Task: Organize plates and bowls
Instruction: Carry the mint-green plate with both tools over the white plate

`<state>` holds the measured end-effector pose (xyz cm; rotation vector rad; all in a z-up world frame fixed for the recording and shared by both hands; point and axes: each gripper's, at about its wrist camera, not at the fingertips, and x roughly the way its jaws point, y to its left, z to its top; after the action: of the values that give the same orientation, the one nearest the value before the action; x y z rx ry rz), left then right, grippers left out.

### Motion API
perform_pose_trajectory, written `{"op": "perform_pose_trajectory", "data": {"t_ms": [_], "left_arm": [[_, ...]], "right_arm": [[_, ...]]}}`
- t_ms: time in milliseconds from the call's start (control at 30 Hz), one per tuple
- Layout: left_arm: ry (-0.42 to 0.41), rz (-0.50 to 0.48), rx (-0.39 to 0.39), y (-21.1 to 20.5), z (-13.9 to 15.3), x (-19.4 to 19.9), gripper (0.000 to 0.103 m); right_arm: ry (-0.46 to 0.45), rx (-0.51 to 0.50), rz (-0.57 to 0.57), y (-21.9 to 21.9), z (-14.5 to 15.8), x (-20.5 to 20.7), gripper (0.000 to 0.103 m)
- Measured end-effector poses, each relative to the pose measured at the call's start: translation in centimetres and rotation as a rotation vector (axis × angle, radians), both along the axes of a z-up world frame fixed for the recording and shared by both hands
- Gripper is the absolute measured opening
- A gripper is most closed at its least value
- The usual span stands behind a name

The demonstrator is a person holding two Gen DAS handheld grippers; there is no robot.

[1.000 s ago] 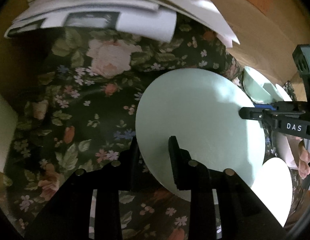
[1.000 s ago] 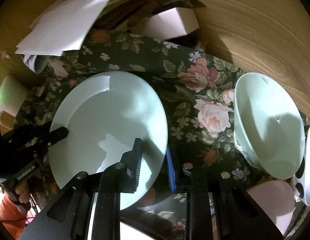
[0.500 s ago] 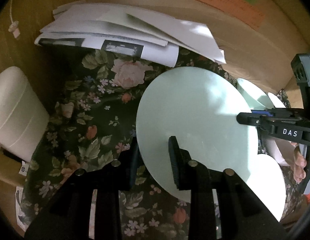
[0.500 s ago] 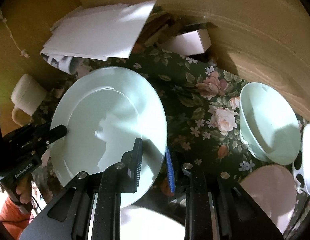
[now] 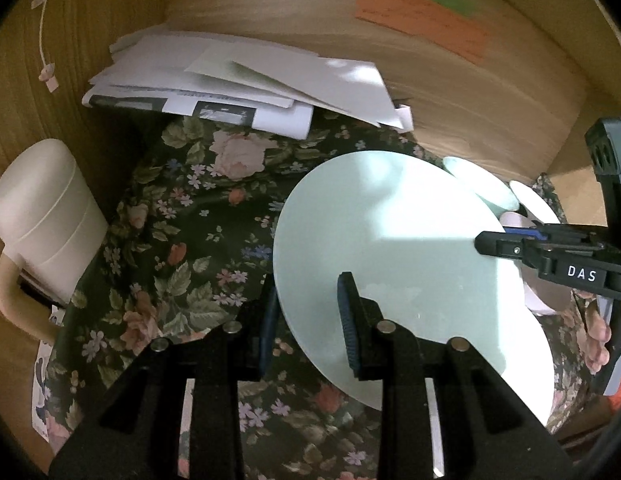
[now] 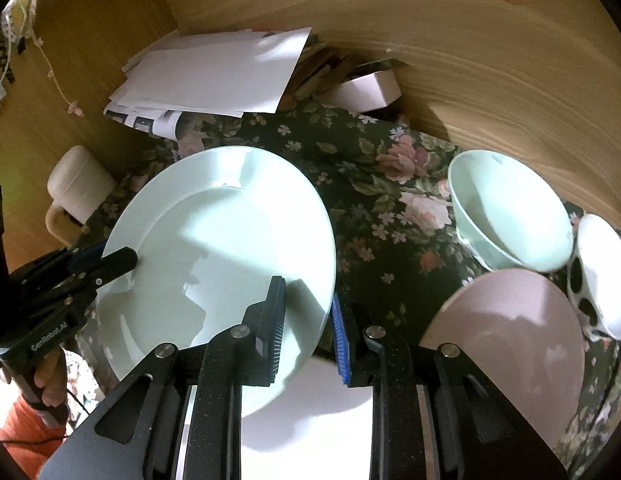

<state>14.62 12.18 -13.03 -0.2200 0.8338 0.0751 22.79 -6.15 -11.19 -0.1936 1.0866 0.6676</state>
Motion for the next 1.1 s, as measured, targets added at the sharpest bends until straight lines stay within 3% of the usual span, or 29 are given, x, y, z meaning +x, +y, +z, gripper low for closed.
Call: {"op": "perform_pose_trajectory", "data": {"t_ms": [633, 1100], "left_arm": [[-0.004, -0.061, -0.021, -3.1, 2.0, -3.1, 0.029], [0.017, -0.101, -0.036, -5.5, 1.9, -4.7, 0.029]], "right_arm": [[-0.065, 0.061, -0.068, -4.8, 1.7, -3.7, 0.020], [-0.106, 0.062, -0.112, -7.5, 1.6, -7.4, 0.020]]}}
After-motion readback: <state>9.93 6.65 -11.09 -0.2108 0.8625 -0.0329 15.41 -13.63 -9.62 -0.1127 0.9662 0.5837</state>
